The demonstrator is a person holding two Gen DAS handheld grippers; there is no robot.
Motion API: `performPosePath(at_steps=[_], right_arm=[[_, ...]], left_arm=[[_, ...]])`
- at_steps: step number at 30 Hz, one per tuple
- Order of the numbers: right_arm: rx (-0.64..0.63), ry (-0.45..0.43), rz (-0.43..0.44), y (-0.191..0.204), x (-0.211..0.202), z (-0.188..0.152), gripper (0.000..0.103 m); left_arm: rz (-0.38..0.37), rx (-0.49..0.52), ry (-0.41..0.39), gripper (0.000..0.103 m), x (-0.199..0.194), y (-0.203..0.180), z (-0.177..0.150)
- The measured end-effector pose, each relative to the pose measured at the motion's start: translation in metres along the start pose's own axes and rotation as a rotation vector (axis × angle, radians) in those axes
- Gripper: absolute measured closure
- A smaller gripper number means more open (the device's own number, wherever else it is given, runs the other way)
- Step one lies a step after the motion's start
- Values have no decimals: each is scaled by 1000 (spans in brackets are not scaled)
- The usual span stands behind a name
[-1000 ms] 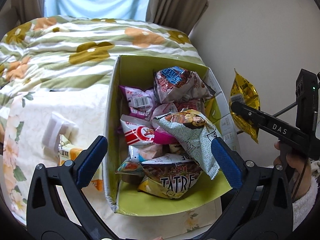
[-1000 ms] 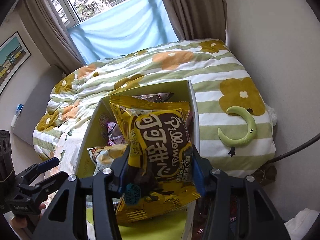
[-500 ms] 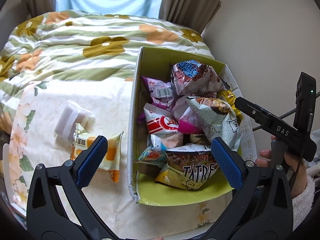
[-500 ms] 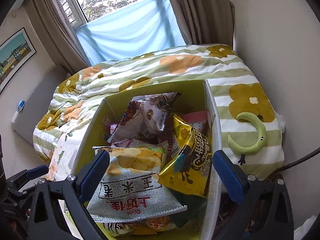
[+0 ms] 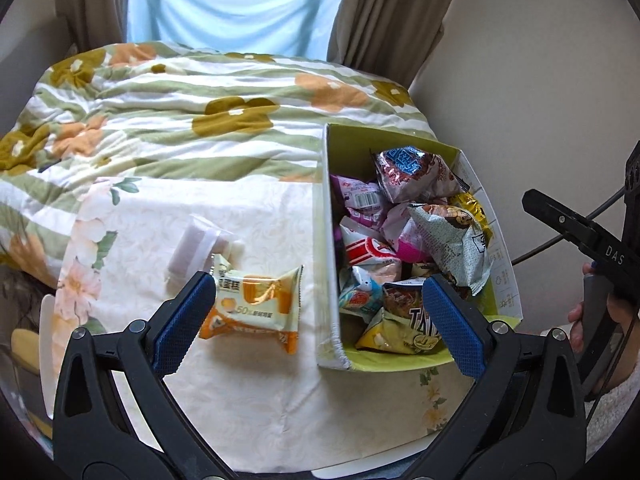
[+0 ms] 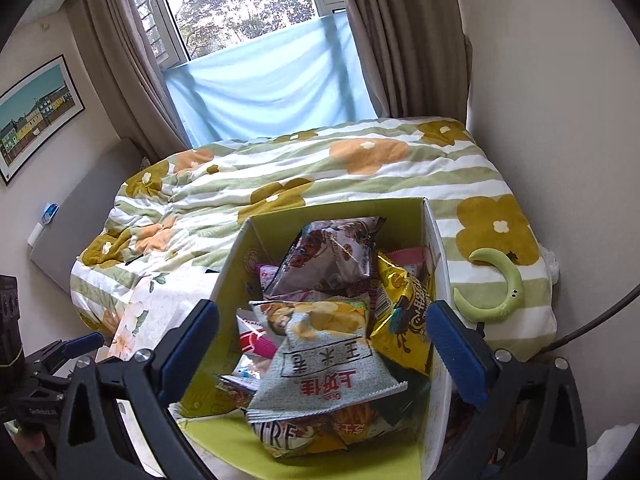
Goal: Organize snacks
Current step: 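Open both tools and pull them back toward the last table items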
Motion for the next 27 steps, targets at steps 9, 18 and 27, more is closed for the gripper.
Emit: performPosePath(at_steps=[9, 18, 27], right_arm=[[21, -67, -56, 76, -38, -25, 0], [83, -51, -111, 161, -23, -62, 0], [113, -21, -184, 222, 22, -105, 0]], left_arm=[[-26, 69, -35, 1, -49, 82, 5], [-74, 106, 16, 1, -59, 161, -2], [-112, 182, 96, 1, -28, 207, -3]])
Point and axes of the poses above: each gripper's, at about its wrist camera, not at the fingertips, and x roughly the way its jaws point, y to its left, z to its top, the point moved 6 cm from there along x, roughly the way its jaws point, and after that the axes turned 2 degrees about y, right-handed, at the moved point
